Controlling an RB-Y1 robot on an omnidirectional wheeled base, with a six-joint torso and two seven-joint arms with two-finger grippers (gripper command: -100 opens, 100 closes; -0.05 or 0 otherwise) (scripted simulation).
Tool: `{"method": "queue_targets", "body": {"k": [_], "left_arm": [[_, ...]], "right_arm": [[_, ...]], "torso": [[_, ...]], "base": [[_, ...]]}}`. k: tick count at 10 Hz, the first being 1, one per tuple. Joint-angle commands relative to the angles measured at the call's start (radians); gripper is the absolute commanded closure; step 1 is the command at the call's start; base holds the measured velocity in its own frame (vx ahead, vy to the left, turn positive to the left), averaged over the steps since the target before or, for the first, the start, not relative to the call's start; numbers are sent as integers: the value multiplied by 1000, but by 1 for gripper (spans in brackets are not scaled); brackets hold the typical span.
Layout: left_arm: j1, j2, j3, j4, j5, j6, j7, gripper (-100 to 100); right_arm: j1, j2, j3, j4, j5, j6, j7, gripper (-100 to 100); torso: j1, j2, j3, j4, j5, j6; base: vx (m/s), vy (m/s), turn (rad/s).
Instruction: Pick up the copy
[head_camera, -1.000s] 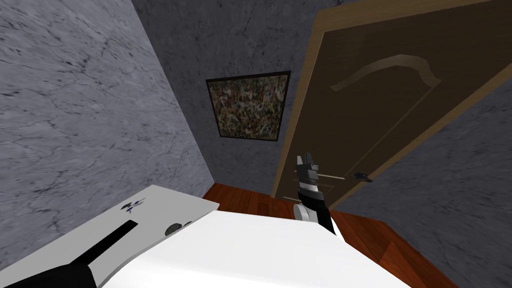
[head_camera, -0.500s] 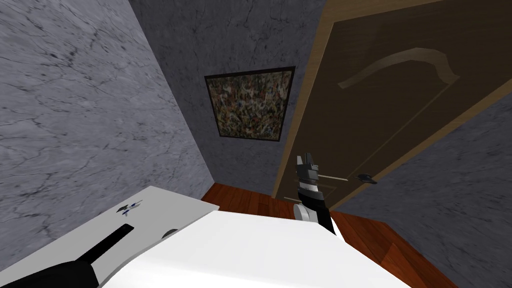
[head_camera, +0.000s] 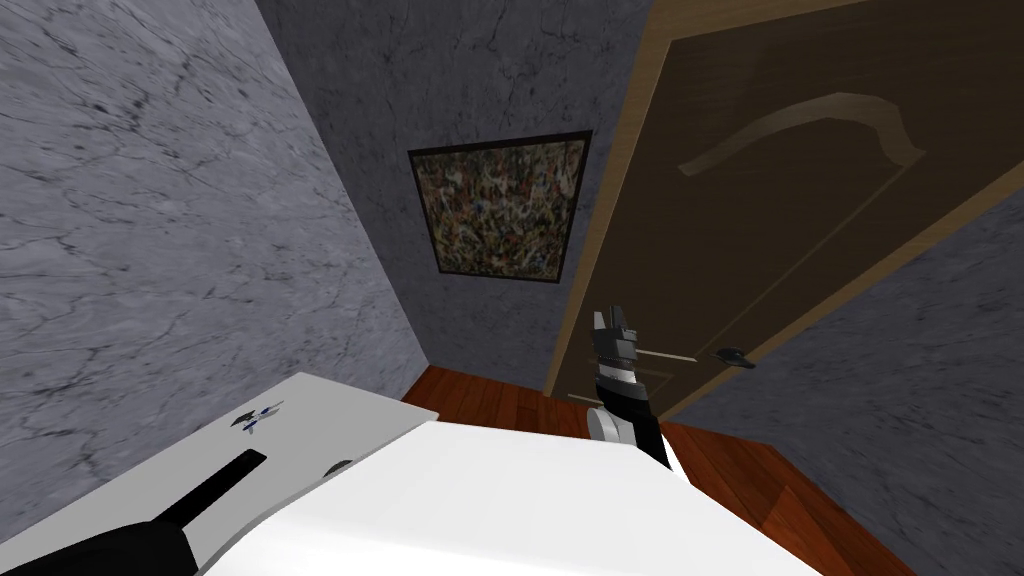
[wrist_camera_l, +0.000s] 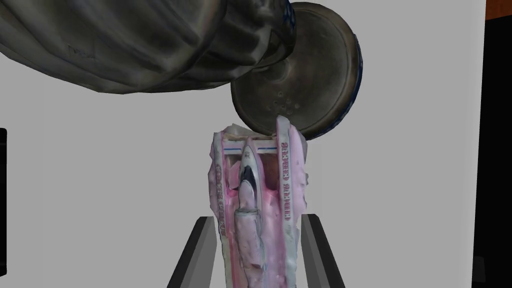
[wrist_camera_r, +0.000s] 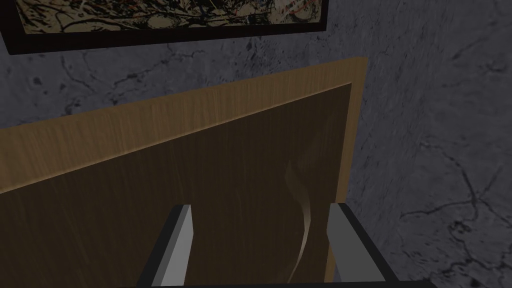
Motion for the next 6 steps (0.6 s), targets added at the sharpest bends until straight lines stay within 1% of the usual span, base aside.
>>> {"method": "queue_targets", "body": {"k": [1,2,3,4,5,6], "left_arm": [[0,0,0,0,0,0,0,100],[0,0,0,0,0,0,0,0],[24,7,4,-32,5,12,13,100],[36,10,6,-49,6,17,19,100],[28,8,4,-36,5,10,13,100],[30,8,5,-38,6,11,15,0]], "right_arm": [[0,0,0,0,0,0,0,0],[0,0,0,0,0,0,0,0],[0,0,0,0,0,0,0,0],[0,0,0,0,0,0,0,0],[0,0,0,0,0,0,0,0],[0,0,0,0,0,0,0,0]], "torso": [[0,0,0,0,0,0],[0,0,0,0,0,0],[0,0,0,0,0,0],[-1,1,0,0,0,0],[-2,2,1,0,0,0],[-1,1,1,0,0,0]], "base": [[0,0,0],[0,0,0],[-15,-15,-6],[-31,-21,-4],[-15,-8,1],[0,0,0]]}}
